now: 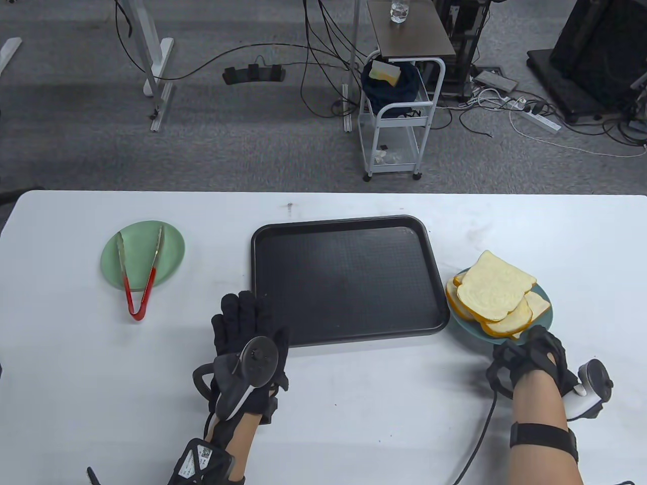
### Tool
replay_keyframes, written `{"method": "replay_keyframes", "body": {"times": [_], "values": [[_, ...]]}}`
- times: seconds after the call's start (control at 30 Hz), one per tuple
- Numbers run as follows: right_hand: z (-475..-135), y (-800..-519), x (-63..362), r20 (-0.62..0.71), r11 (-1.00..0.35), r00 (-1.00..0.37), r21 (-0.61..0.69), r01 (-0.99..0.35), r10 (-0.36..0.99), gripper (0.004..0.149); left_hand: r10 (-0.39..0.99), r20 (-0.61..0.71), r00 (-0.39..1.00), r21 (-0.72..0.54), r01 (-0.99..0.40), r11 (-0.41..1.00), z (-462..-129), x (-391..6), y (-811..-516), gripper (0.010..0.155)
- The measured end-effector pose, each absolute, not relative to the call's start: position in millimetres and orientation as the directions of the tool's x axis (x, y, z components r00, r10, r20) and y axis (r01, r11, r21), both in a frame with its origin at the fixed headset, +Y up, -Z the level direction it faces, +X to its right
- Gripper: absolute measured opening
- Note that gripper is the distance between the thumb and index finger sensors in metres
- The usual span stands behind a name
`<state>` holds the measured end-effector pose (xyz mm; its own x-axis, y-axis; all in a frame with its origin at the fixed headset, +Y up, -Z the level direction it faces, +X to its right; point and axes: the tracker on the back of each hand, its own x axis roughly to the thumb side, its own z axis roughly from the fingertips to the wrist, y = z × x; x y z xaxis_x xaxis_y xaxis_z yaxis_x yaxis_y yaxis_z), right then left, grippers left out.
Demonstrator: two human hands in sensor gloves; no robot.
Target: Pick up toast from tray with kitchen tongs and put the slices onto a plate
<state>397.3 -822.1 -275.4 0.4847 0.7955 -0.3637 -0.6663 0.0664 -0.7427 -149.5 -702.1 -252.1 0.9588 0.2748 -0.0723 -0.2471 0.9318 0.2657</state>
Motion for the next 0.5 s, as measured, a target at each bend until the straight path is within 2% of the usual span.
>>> {"method": "replay_keyframes", "body": {"times": [0.23,0.4,0.5], "values": [[-271.4,-829.8,406.4,-0.386,0.056,0.529,-0.767,-0.640,0.756,0.052,0.281,-0.078,0.956,0.255,-0.254,0.933,-252.2,-150.4,-701.4,0.067],[-274.7,-817.4,402.7,-0.356,0.088,0.502,-0.742,-0.665,0.788,0.072,0.287,-0.080,0.955,0.250,-0.259,0.933,-252.2,-150.9,-700.8,0.067],[-277.2,-806.4,397.8,-0.377,0.053,0.423,-0.693,-0.719,0.824,0.081,0.291,-0.077,0.953,0.249,-0.265,0.932,-252.4,-150.7,-701.1,0.067]]}}
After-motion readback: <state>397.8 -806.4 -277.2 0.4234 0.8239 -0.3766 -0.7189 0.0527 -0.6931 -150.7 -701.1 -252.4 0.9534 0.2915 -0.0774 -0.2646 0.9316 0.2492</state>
